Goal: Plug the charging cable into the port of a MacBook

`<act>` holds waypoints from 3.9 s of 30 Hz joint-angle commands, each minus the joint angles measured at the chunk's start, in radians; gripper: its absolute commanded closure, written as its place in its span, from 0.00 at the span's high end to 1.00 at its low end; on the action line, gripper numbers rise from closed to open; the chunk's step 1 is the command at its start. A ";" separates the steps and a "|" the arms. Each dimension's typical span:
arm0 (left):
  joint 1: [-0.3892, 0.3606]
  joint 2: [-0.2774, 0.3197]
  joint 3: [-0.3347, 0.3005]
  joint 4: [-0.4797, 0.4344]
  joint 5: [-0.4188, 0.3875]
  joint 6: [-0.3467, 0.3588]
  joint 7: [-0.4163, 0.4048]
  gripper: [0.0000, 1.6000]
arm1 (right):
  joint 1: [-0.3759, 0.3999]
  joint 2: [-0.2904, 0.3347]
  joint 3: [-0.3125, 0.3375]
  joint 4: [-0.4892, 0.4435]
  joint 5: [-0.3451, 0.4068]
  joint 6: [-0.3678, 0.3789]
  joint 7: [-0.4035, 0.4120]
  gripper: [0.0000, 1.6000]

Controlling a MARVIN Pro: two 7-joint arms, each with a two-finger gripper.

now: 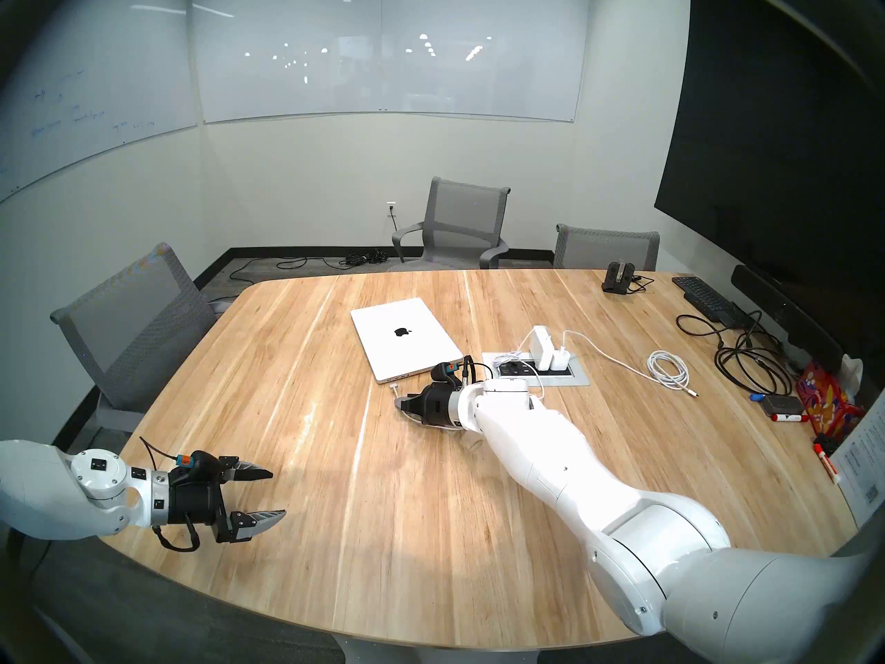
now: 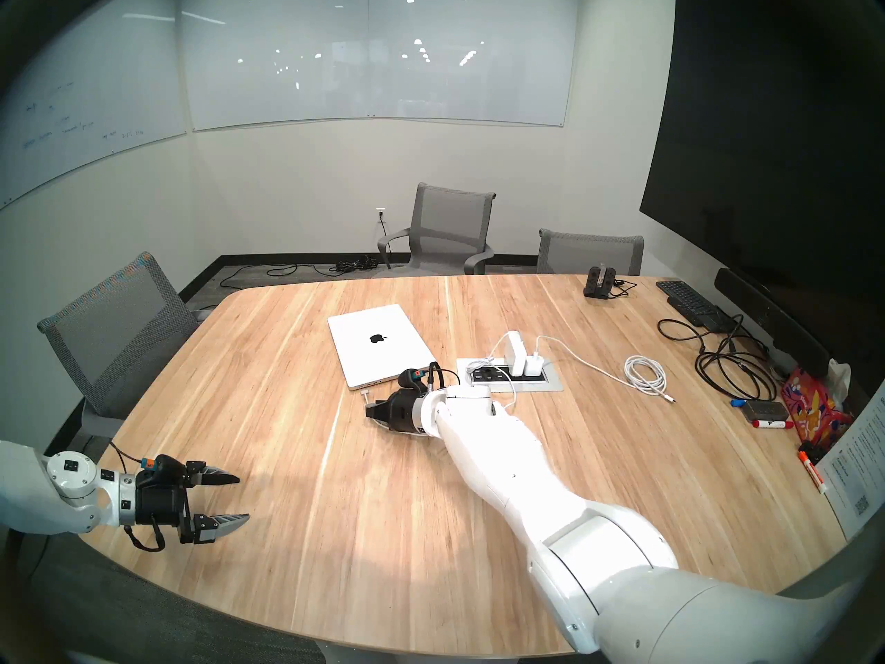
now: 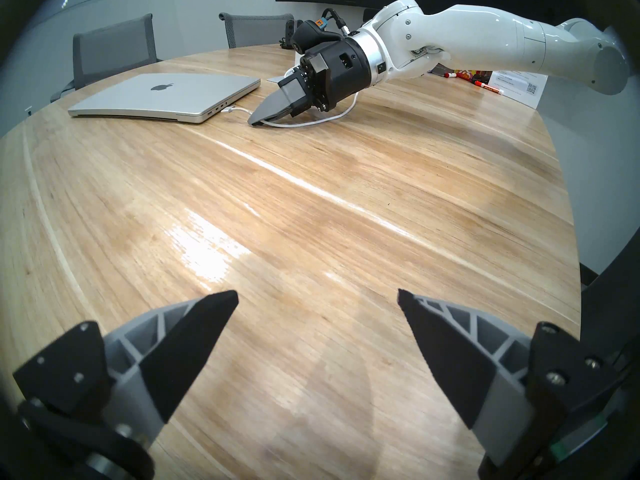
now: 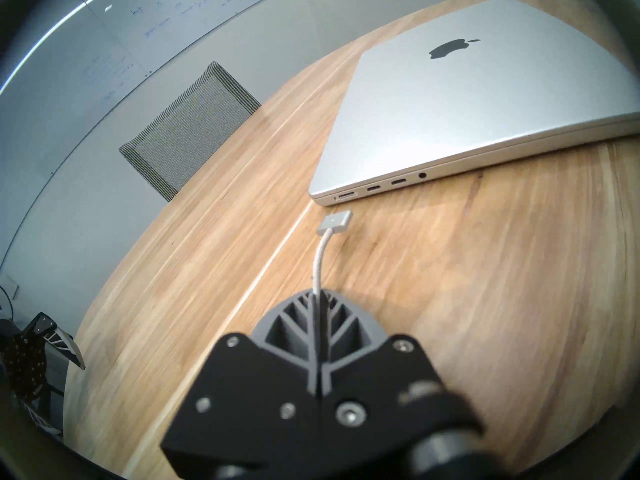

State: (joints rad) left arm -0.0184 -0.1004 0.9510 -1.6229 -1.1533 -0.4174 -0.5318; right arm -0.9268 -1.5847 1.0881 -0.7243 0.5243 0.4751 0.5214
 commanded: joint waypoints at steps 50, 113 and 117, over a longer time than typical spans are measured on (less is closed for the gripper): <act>-0.006 -0.001 -0.006 0.000 0.000 -0.001 0.001 1.00 | 0.101 -0.050 -0.014 0.207 0.012 -0.012 0.018 0.00; -0.006 -0.001 -0.006 0.000 0.000 -0.001 0.001 1.00 | 0.164 -0.083 -0.022 0.324 -0.008 -0.063 0.040 1.00; -0.006 -0.001 -0.006 0.000 0.000 -0.001 0.001 1.00 | 0.165 -0.080 -0.041 0.316 -0.028 -0.067 0.045 1.00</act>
State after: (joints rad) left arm -0.0185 -0.1004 0.9510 -1.6229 -1.1533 -0.4174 -0.5318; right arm -0.7402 -1.6852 1.0699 -0.4308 0.5201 0.3991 0.5755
